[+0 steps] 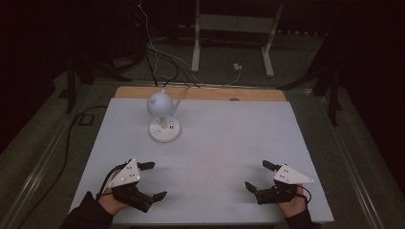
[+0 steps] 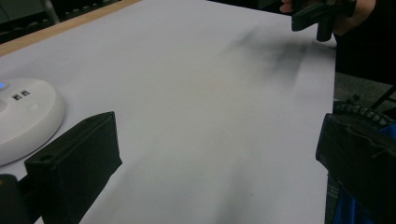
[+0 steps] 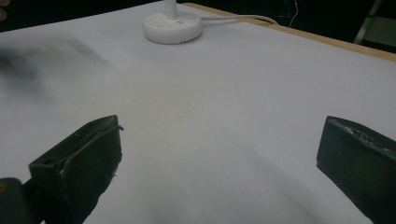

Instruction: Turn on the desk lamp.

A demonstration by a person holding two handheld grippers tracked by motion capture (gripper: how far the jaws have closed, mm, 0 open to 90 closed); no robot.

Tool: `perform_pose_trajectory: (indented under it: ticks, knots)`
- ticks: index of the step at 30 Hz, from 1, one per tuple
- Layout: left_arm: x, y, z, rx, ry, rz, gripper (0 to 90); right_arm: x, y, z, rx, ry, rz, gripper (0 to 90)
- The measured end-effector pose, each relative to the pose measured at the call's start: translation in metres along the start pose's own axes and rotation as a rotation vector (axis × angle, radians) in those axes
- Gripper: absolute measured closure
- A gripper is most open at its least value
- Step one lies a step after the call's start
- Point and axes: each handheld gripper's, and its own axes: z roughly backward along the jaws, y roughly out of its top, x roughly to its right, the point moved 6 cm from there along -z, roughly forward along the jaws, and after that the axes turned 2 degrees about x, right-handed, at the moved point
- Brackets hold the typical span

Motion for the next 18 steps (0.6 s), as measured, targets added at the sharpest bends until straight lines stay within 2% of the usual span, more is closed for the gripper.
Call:
perform_pose_trajectory:
  ticks: [9, 18]
  knots:
    - [-0.002, 0.013, -0.010, 0.005, -0.014, 0.011, 0.2, 0.000, 0.000, 0.000, 0.000, 0.000, -0.003, 0.0]
    - [-0.005, 0.029, -0.017, 0.021, -0.013, 0.001, 0.3, 0.000, 0.001, 0.001, 0.009, 0.003, -0.011, 0.0]
